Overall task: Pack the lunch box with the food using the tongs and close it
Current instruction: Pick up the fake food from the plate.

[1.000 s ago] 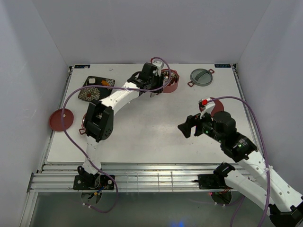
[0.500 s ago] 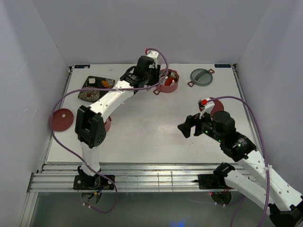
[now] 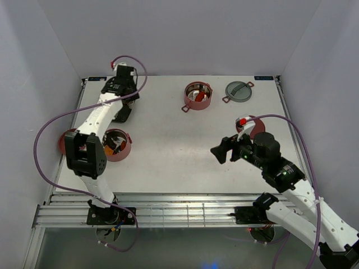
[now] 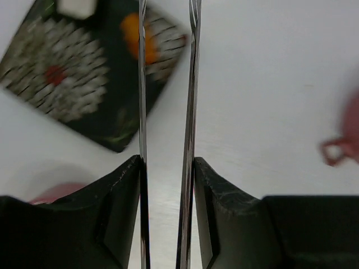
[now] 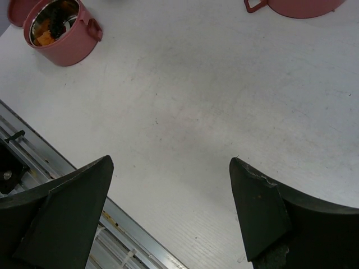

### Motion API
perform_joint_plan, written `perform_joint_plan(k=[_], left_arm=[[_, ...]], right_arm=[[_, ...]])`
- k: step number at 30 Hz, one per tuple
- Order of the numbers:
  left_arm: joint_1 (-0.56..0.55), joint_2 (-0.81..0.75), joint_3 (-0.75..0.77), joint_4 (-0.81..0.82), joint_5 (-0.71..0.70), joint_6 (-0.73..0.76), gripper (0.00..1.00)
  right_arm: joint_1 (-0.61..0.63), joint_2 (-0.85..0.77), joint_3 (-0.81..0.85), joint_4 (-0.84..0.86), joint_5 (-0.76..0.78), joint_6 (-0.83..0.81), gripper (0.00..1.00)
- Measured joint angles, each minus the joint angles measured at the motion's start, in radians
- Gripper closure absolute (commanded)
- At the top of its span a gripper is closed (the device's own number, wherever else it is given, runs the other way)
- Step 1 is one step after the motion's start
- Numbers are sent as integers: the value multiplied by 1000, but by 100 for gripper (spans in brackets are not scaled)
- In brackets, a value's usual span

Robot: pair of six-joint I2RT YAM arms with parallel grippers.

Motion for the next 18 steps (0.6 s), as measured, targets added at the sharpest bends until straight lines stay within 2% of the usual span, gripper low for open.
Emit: perform_joint_plan(k=[4,9,18], left_arm=[[127,-16,-135,-25,-27,-58,50],[117,-16,-189,-27,-39,-99,49],[115,8,-191,2,-38,-127,47]], right_arm=[[0,-10,-4,12,-7,0,10],[0,-13,-6,14,-9,0,10],[0,-21,-6,14,-9,0,10]])
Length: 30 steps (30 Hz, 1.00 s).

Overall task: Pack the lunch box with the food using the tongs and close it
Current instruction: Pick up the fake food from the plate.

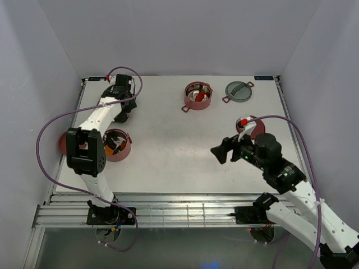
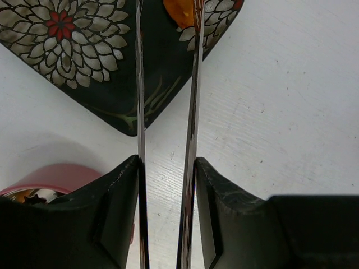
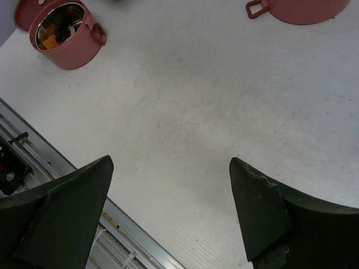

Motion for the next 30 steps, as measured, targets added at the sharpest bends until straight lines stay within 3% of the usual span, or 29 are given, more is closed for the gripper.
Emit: perform_joint_plan(k=[26,30], left_arm=[[50,55,-50,79,90,-23,47],[51,55,-52,83,100,-24,51]], right_arm=[[0,9,-2,3,-1,0,10],[0,10,-2,5,-1,0,10]])
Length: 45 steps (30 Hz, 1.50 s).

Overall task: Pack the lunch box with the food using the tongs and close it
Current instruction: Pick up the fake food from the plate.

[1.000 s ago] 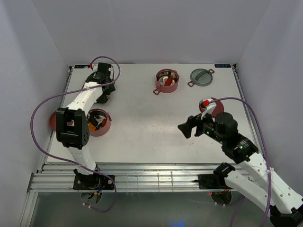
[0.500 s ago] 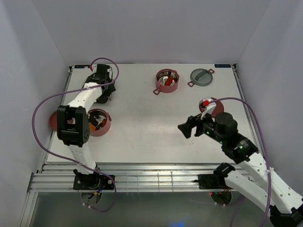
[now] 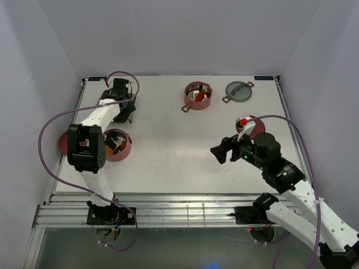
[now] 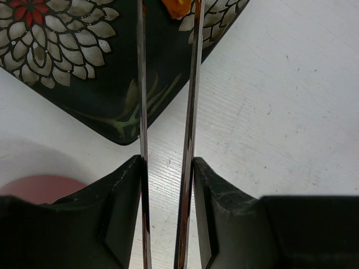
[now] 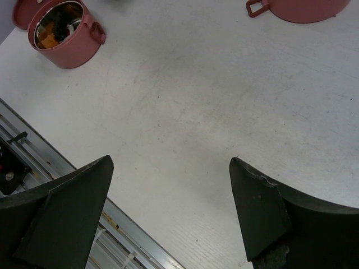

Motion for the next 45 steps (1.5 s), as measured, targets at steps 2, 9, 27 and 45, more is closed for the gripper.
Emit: perform_joint_plan(k=[2,9,27,45], left_arm=[[2,0,0,2,8,0,51],[20,0,-1,0,53,-6,51],[68,0,-28,-4,145,-20,59],[71,-109,-28,-27,185,-5,67]], right_arm=[[0,0,0,1,0,0,10],[0,0,0,2,0,0,10],[0,-3,0,1,1,0,10],[0,-3,0,1,5,0,10]])
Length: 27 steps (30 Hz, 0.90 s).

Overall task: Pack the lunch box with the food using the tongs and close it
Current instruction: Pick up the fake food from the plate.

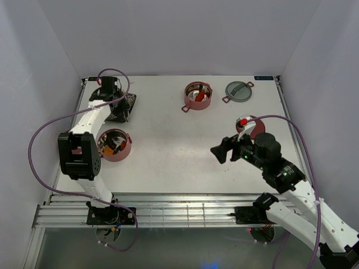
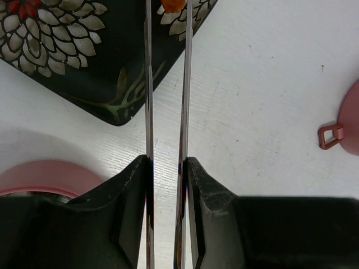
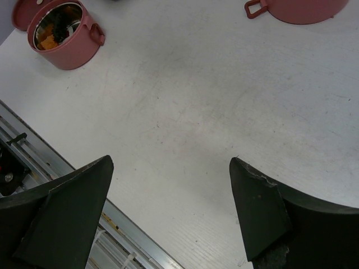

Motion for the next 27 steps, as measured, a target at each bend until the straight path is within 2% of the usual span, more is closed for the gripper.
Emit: perform_joint_plan(k=[8,14,21,27], left_arm=[[0,-39,0,0,27,7,69],[-46,-55,13,-6,58,20,69],[-262,-34,166,-24,63,34,70],[-443,71,354,-18,83,44,70]], right_arm=[[0,0,0,0,0,0,10],[0,0,0,0,0,0,10],[0,0,0,0,0,0,10],[0,-1,0,0,1,0,10]])
